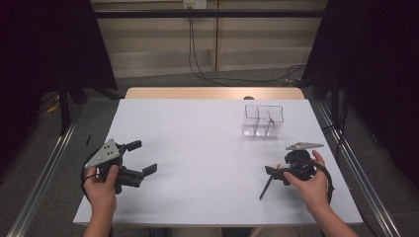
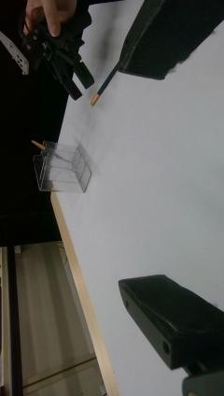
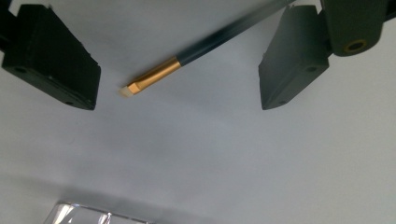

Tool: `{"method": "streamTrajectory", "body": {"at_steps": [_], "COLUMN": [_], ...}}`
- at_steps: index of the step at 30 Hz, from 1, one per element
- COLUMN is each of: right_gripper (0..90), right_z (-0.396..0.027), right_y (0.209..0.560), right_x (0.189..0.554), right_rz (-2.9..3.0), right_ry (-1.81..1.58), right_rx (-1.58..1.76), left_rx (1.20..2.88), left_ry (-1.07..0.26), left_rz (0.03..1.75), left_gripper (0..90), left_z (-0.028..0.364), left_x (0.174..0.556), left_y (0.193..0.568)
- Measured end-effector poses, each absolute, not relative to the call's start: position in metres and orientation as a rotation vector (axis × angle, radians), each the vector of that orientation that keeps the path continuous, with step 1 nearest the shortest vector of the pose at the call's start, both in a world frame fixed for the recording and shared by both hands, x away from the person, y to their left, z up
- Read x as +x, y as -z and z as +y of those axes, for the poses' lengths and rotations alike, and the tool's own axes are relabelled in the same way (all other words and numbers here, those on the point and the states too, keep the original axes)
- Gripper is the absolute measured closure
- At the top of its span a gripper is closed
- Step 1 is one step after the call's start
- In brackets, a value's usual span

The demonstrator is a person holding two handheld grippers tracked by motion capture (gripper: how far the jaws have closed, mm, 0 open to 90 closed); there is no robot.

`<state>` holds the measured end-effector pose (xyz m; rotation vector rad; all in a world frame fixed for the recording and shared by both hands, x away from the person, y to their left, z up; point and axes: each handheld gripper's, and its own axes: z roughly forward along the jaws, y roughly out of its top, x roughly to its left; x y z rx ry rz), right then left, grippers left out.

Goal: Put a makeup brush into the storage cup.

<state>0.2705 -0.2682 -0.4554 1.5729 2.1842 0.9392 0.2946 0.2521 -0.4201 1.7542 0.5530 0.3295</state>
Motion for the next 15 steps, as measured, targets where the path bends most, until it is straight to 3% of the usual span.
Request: {"method": "streamTrajectory", "body": {"at_steps": [15], "right_gripper": [30.4], "right_z": [-0.2625], "right_y": [0.4633], "right_x": [0.2734], "right_rz": [2.247], "right_ry": [-0.772], "right_rx": [1.641], "left_rx": [1.756], "left_ry": [-0.329], "left_rz": [0.555], "left_gripper": [0.0], "left_z": [0.2536], "left_x": [0.2944], "left_y": [0.4202]}}
